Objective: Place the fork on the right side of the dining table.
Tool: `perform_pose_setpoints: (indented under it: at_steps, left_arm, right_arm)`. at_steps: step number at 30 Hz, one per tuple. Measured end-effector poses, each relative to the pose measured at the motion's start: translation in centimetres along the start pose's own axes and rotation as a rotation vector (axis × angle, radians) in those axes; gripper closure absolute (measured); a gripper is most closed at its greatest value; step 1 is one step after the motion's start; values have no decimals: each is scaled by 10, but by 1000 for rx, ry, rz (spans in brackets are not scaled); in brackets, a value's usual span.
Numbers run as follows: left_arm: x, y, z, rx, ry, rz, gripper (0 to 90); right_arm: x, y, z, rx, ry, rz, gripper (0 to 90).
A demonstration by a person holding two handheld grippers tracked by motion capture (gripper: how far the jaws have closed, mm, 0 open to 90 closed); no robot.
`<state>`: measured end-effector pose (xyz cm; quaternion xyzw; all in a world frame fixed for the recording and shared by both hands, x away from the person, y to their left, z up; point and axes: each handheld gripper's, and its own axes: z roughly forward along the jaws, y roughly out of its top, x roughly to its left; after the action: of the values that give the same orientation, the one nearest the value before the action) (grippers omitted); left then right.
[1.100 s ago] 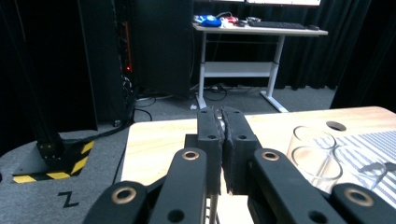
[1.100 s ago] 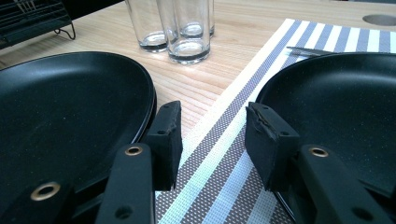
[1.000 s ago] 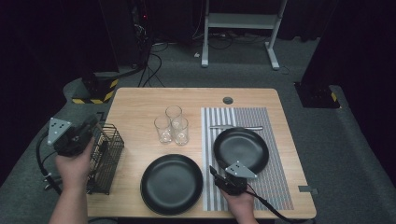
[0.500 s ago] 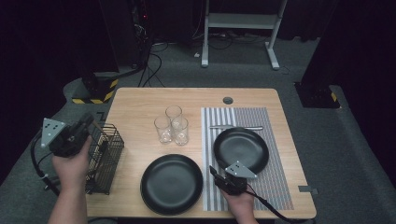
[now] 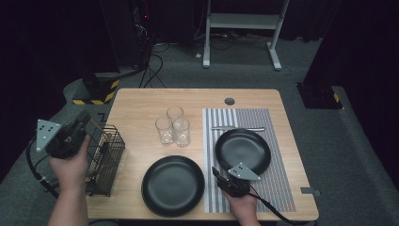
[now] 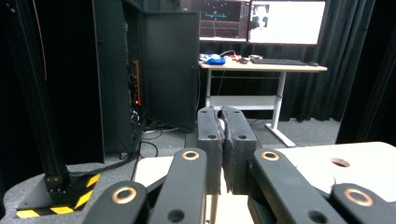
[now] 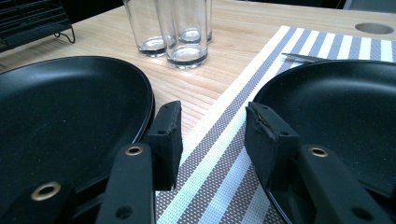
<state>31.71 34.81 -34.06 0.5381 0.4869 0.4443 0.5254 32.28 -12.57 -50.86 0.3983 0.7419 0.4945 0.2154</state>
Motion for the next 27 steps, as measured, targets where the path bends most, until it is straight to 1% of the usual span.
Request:
perform_pose_setpoints:
  at_steps: [3,5,13,19,27]
  left_arm:
    - [-1,2,-1,-20,2,4,868]
    - [-1,4,-1,-30,-1,0,868]
    - [-10,16,-5,-73,-4,15,868]
    - [-15,23,-5,-91,-9,19,869]
    - [-23,25,-5,-111,-34,12,869]
  right_arm:
    - [0,0,2,5,1,-3,566]
    - [0,-1,2,8,0,-2,565]
    - [0,0,1,1,-1,-7,566]
    - [-1,1,-1,-7,-2,-7,566]
    - [-1,1,-1,-7,-2,-7,566]
